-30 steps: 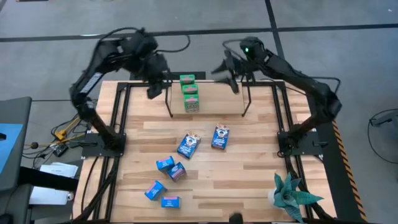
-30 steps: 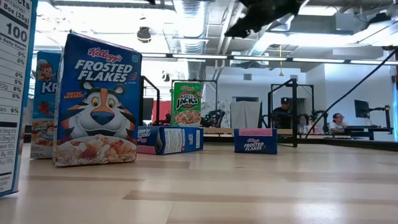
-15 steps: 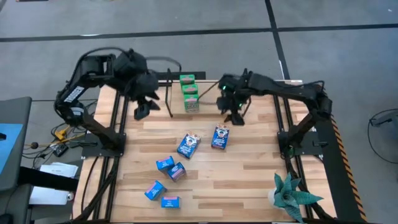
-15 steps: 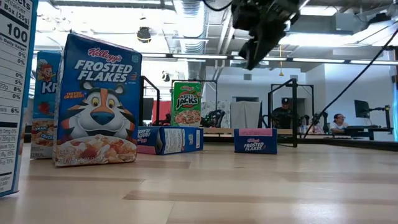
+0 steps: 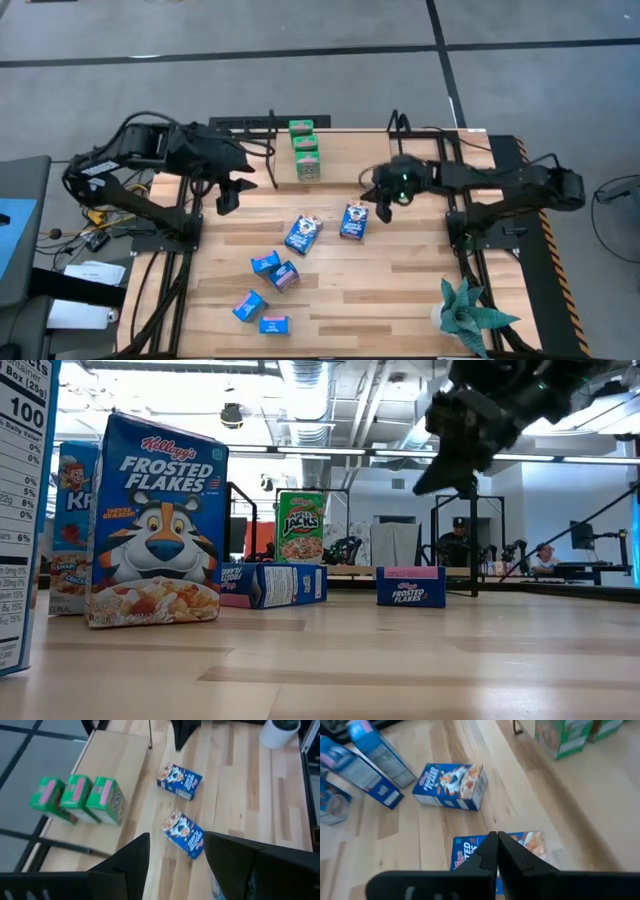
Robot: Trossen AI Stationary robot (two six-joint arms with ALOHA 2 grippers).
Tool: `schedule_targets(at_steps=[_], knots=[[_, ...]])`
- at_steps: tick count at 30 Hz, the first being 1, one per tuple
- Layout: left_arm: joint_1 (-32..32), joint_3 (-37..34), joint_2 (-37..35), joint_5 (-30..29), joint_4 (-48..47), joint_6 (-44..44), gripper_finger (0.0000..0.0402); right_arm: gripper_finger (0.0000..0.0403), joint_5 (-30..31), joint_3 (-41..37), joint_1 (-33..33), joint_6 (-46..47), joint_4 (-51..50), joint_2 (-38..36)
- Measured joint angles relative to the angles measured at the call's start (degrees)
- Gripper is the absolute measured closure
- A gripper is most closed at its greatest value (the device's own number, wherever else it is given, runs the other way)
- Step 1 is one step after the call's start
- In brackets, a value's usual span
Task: Stack cereal on shelf
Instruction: Put the top light blue cereal box on the shelf aligned with the green cereal box
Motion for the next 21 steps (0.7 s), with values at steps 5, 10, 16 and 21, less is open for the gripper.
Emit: schedule_targets(at_steps=[5,10,16,21], knots=[[0.0,-8.0,-3.0,0.1,8.3,-0.4,0.0228,0.0391,4.8,-4.7,5.1,4.2,3.7,0.4],[0.0,-12.6,-4.4,0.4,14.6,0.3,0.0228,0.0391,11.6,-7.5,7.8,7.1,3.4,0.5],[0.1,-13.1,-4.8,1.7,14.8,1.3,0.0228,0.0377,12.1,-7.7,10.6,6.6,10.8,5.4],[-0.2,-13.1,-4.9,9.2,9.5,-2.4,0.0228,0.0376,11.5,-7.3,15.6,10.2,18.6,13.8]])
